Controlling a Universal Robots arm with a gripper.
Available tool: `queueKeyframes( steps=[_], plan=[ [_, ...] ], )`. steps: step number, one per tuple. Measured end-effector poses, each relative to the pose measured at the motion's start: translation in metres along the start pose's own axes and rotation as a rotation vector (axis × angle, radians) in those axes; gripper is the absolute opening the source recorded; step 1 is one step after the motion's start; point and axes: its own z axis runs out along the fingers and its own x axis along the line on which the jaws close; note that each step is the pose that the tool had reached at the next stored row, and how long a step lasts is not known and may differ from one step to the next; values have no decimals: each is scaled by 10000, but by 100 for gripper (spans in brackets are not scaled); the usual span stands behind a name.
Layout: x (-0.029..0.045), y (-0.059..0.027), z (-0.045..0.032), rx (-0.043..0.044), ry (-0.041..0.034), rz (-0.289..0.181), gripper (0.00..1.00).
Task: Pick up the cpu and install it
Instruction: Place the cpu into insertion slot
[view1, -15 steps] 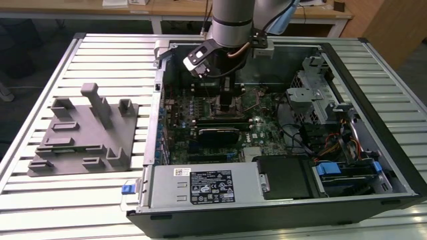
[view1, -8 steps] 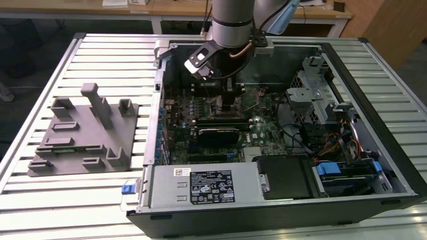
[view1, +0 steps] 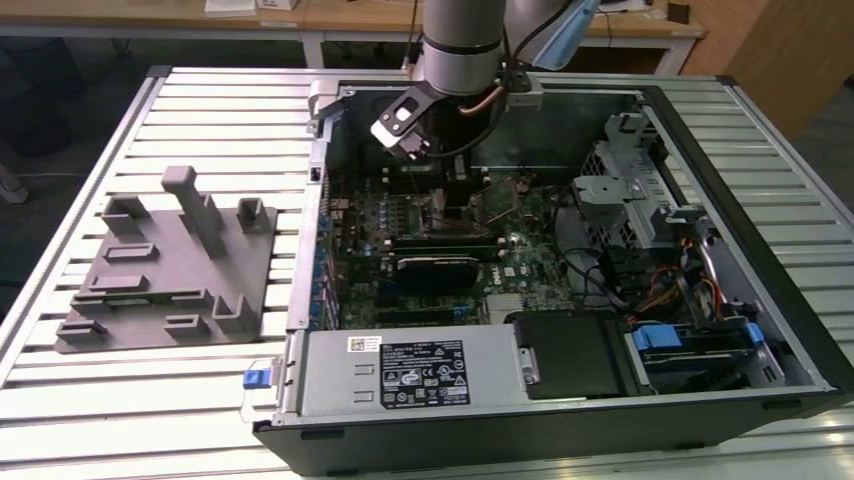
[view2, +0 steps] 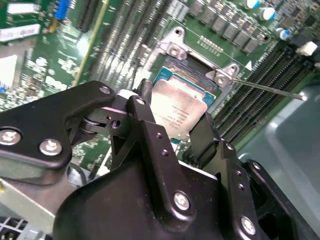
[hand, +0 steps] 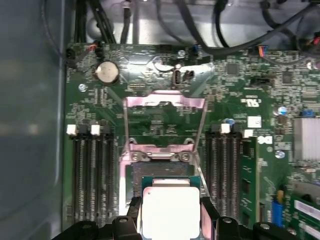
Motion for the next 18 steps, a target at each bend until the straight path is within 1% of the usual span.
queueKeyframes(
  steps=[5, 10, 12, 15, 18],
  plan=[
    [11, -2, 59, -11, 6, -192, 54],
    [25, -5, 146, -13, 8, -201, 54],
    [31, -4, 167, -13, 9, -201, 54],
    [34, 1, 189, -12, 34, -200, 54],
    [35, 3, 211, -12, 93, -199, 54]
  ],
)
